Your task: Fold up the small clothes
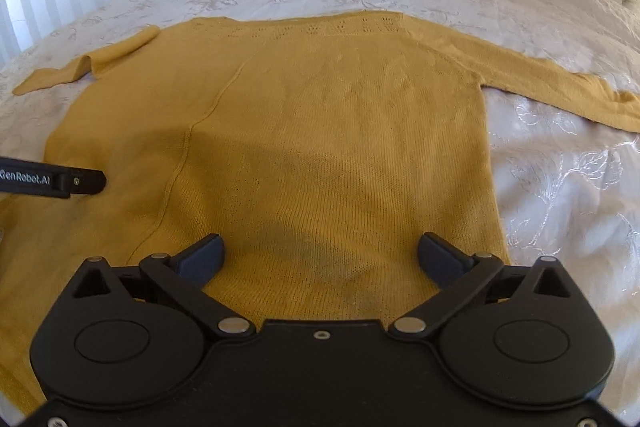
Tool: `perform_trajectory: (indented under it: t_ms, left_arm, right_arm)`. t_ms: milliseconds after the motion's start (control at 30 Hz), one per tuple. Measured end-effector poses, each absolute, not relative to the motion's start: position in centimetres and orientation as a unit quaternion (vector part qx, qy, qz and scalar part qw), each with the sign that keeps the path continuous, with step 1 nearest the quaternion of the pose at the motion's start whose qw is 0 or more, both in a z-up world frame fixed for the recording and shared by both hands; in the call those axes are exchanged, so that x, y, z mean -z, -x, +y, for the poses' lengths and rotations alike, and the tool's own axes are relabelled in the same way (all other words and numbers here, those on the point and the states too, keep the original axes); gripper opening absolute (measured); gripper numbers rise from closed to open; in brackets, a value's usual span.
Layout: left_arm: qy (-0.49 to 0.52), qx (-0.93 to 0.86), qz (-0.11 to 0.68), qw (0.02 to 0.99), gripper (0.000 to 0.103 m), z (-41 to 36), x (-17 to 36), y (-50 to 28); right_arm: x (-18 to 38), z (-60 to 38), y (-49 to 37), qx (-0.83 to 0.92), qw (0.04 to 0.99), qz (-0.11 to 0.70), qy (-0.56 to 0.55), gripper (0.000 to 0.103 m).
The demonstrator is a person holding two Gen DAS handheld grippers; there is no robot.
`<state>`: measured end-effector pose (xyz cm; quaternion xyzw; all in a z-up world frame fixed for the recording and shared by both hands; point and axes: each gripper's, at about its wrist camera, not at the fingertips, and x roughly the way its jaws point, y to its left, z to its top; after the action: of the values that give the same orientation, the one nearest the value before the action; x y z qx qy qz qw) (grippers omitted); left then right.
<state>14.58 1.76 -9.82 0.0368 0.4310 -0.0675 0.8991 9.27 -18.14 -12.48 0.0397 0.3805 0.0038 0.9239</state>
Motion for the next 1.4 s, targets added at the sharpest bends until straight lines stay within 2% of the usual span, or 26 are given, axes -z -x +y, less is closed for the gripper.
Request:
perform_trajectory:
  t_ms: [167, 267, 367, 467, 633, 900, 1100, 1400]
  left_arm:
    - [0.01, 0.109, 0.429, 0.897, 0.093, 3.5, 9.3, -15.0]
    - [0.031, 0.102, 0.413, 0.904, 0.093, 4.6, 8.3, -15.0]
    - [0.038, 0.081, 0.371, 0.924, 0.093, 6.0, 6.4, -15.0]
    - [0.054, 0.058, 0.338, 0.938, 0.093, 8.1, 4.5, -16.0]
    - [0.066, 0.005, 0.327, 0.943, 0.093, 12.1, 3.3, -19.5]
    - [0.096, -0.084, 0.325, 0.937, 0.093, 19.9, 3.9, -24.5]
    - [0.128, -0.134, 0.326, 0.927, 0.093, 25.5, 4.8, -28.0]
    - [0.168, -0.186, 0.342, 0.906, 0.092, 31.5, 7.9, -33.4]
  right_arm:
    - [13.2, -17.9, -8.3, -0.003, 0.938, 0.344, -0.036, 0.102]
    - [12.6, -18.0, -8.5, -0.009, 0.934, 0.355, -0.034, 0.102]
    - [11.2, -17.8, -8.8, -0.005, 0.932, 0.362, -0.021, 0.102]
    - [9.0, -17.0, -8.8, -0.005, 0.947, 0.321, 0.001, 0.102]
    - [6.8, -15.9, -12.1, -0.023, 0.956, 0.293, -0.024, 0.102]
    - [10.4, -12.7, -18.4, -0.027, 0.95, 0.307, -0.041, 0.102]
    - [13.1, -11.5, -18.9, -0.014, 0.948, 0.318, -0.02, 0.103]
    - [13.6, -11.9, -19.3, -0.017, 0.947, 0.32, -0.031, 0.103]
